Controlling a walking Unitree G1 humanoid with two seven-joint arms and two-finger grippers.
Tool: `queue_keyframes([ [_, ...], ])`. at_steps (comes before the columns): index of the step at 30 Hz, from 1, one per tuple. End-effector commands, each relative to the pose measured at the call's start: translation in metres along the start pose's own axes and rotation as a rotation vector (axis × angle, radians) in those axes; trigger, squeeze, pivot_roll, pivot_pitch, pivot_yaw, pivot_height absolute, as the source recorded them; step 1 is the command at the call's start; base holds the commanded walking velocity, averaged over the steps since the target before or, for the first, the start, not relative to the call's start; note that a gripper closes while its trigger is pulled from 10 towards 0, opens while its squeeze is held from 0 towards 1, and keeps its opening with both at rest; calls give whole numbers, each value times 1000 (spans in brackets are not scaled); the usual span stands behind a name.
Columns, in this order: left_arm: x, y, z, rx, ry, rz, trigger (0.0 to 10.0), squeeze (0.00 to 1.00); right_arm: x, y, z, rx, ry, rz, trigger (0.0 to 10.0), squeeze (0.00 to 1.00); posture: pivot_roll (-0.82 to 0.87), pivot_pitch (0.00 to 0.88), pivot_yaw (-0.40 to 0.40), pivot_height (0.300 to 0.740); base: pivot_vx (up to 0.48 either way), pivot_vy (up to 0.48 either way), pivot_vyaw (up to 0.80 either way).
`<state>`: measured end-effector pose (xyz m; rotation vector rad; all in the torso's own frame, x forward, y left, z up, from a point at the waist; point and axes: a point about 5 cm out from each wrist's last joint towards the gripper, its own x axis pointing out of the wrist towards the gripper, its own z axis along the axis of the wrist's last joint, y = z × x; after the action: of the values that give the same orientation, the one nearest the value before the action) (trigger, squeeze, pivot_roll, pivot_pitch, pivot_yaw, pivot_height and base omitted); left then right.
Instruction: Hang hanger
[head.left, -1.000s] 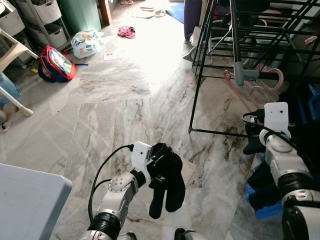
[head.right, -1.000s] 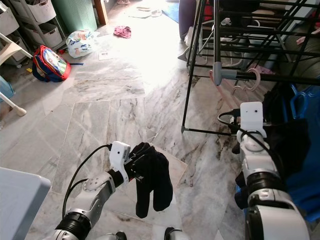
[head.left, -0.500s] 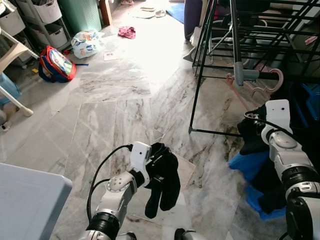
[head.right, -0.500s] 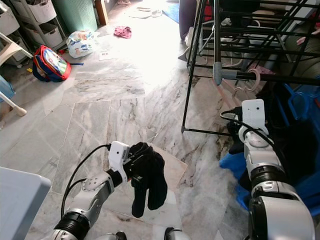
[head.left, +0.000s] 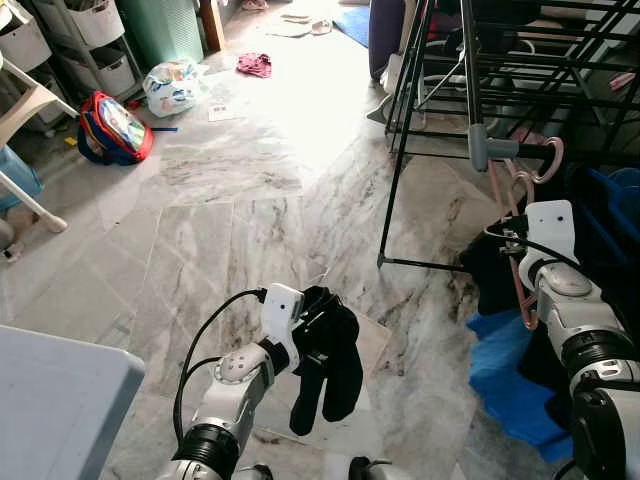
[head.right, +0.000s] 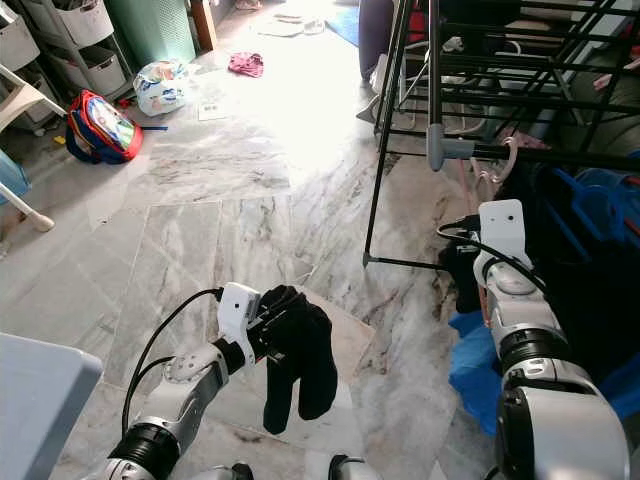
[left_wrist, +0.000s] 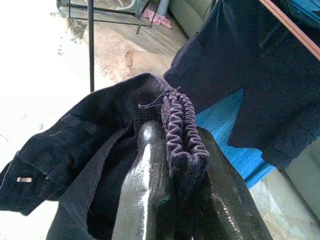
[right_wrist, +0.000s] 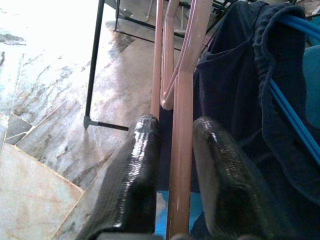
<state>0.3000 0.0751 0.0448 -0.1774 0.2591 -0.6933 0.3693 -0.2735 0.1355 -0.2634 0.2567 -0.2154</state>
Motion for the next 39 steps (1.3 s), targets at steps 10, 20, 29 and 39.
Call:
queue_keyframes([
  [10, 3, -1, 3, 18, -1, -9, 10000, 0, 0, -1, -3, -1, 12, -4, 0, 0, -3, 164, 2, 740, 0, 0, 0],
  [20, 3, -2, 3, 25, 12, -10, 10000, 0, 0, 0, -5, 38, 30, 20, 0, 0, -3, 163, 3, 740, 0, 0, 0],
  [29, 5, -1, 4, 40, 2, 15, 10000, 0, -1, 2, 9, 80, -79, 32, 0, 0, -8, 158, 5, 740, 0, 0, 0],
  [39, 6, 1, 7, 35, -27, 57, 10000, 0, -11, 0, 15, 49, -224, -35, 0, 0, -20, 161, 5, 740, 0, 0, 0],
])
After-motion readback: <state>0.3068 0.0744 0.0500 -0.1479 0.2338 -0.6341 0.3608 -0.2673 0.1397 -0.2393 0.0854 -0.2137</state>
